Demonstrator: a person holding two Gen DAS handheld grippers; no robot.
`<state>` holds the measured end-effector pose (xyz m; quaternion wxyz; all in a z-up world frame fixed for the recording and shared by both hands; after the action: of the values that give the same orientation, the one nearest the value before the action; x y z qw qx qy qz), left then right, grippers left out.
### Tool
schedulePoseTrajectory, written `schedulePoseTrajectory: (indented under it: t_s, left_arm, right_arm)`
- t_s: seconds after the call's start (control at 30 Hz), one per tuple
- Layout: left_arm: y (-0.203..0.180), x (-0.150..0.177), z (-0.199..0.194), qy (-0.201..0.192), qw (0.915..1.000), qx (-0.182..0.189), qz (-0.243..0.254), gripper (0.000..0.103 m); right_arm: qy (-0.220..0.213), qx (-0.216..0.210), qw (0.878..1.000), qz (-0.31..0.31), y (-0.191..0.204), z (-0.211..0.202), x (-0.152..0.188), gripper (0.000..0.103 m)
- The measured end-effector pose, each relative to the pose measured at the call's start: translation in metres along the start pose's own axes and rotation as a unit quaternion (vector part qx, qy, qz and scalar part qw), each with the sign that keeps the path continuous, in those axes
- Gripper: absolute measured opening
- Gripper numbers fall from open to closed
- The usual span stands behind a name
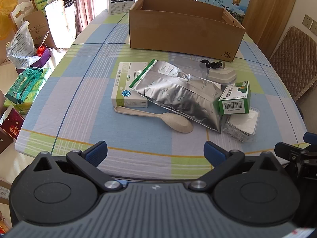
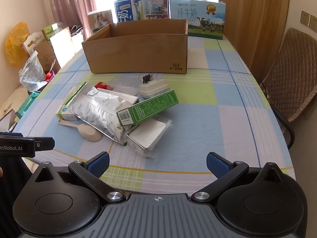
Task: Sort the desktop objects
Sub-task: 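Move the right gripper toward the clear plastic tray and close on it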
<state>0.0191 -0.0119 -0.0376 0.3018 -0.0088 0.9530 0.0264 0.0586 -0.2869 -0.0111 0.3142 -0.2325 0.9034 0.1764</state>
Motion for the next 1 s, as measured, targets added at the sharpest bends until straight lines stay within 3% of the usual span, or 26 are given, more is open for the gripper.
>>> schedulePoseTrajectory:
  t_s: [1.0]
  left_arm:
    - [0.004,-0.006,0.012,0.007,0.9999,0.001,0.015,0.102]
  right_arm:
    - [0.012,-0.027,1.0,-0.001,0.002,0.02,-0.007,0.101]
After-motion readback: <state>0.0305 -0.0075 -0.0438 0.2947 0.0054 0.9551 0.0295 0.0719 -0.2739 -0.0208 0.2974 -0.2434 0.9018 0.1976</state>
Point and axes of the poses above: each gripper's, at about its wrist camera, not at the fingertips, and z roughly the way its jaws point, y to its left, x to its underside, the point moved 4 cm from there along z, roughly the way its jaws point, and after that the axes turned 7 degrees about -x, right-handed, at the moved point
